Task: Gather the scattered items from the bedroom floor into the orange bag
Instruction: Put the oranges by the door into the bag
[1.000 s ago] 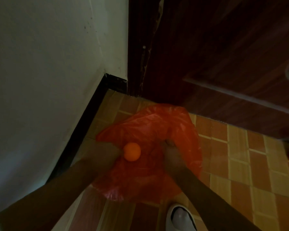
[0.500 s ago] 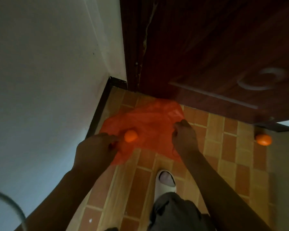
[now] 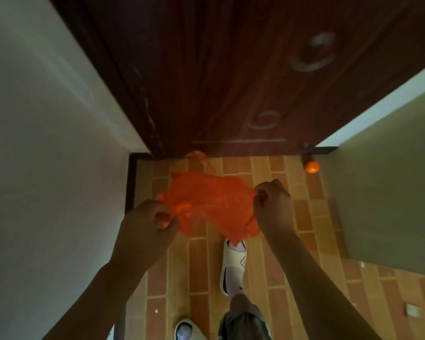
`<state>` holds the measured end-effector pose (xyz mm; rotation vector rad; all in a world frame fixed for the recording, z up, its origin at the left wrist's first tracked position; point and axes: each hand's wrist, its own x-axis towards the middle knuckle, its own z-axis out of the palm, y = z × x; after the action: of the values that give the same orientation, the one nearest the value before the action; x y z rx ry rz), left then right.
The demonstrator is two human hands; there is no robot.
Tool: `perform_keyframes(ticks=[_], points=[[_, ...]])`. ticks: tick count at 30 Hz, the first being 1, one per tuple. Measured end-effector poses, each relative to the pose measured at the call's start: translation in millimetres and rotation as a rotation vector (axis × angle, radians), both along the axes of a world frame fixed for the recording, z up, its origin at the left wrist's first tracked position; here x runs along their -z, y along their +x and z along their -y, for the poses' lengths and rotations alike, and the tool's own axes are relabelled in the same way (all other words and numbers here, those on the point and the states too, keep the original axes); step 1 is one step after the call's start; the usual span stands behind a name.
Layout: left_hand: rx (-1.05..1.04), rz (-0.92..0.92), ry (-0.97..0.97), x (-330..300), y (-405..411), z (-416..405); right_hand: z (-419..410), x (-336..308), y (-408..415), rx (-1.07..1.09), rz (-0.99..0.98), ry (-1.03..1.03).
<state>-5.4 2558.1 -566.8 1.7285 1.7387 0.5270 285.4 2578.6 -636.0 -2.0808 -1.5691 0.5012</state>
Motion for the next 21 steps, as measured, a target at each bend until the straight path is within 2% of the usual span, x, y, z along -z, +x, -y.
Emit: perform_keyframes(ticks=[8,14,21], points=[[0.203,-0.061,0.018,-37,89,-11,58,-44,87,0.211,-0.029,0.035],[0.320,-0.074,0.067,-25,184,-21,92,-45,166,0.386,-0.040,0.020],[0.437,-0.108,-0.014,-7,294,-32,119,-32,242,0.570,-0.022,-0.016]])
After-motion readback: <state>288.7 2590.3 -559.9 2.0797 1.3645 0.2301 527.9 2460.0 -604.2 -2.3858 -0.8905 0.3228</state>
